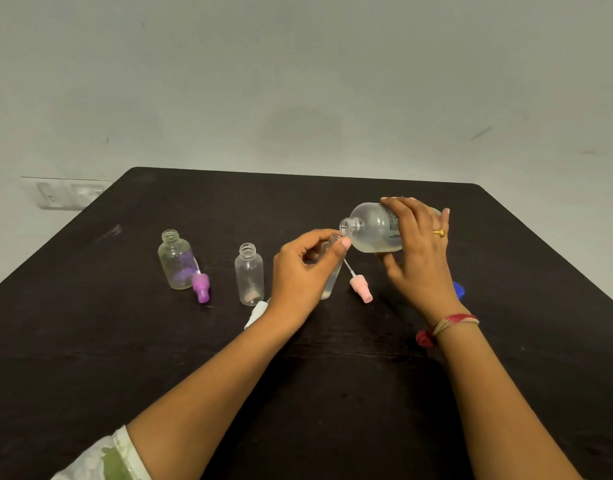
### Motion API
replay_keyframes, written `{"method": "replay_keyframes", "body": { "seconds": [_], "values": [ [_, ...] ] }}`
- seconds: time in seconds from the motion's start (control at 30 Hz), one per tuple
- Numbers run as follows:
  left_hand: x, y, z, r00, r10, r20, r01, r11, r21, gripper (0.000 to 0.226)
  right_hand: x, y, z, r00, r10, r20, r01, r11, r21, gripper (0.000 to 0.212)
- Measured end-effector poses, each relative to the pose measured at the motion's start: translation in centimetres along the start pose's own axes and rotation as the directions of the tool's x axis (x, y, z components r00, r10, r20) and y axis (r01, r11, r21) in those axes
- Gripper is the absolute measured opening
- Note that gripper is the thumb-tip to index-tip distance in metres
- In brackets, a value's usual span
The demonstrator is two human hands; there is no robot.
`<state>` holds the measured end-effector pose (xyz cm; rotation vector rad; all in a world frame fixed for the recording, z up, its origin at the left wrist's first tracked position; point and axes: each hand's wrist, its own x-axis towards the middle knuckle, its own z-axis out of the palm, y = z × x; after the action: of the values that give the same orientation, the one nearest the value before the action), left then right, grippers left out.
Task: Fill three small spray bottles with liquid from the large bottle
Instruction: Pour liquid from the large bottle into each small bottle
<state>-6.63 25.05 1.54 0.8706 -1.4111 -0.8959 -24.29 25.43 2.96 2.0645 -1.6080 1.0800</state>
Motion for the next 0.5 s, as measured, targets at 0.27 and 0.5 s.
{"method": "replay_keyframes", "body": {
  "seconds": [0.27,0.5],
  "values": [
    [0.05,-0.20,0.00,0.999,-0.032,-0.016,0.032,0.999,0.001,0.012,0.05,-0.09,-0.18,0.999,-0.030,-0.016,0.029,0.999,-0.043,0.077],
    [0.01,-0.13,-0.06,0.999,-0.039,-0.019,0.040,0.999,0.024,0.013,0.21,-0.09,-0.41,0.999,-0.046,-0.016,0.044,0.996,-0.073,0.079]
  ]
}}
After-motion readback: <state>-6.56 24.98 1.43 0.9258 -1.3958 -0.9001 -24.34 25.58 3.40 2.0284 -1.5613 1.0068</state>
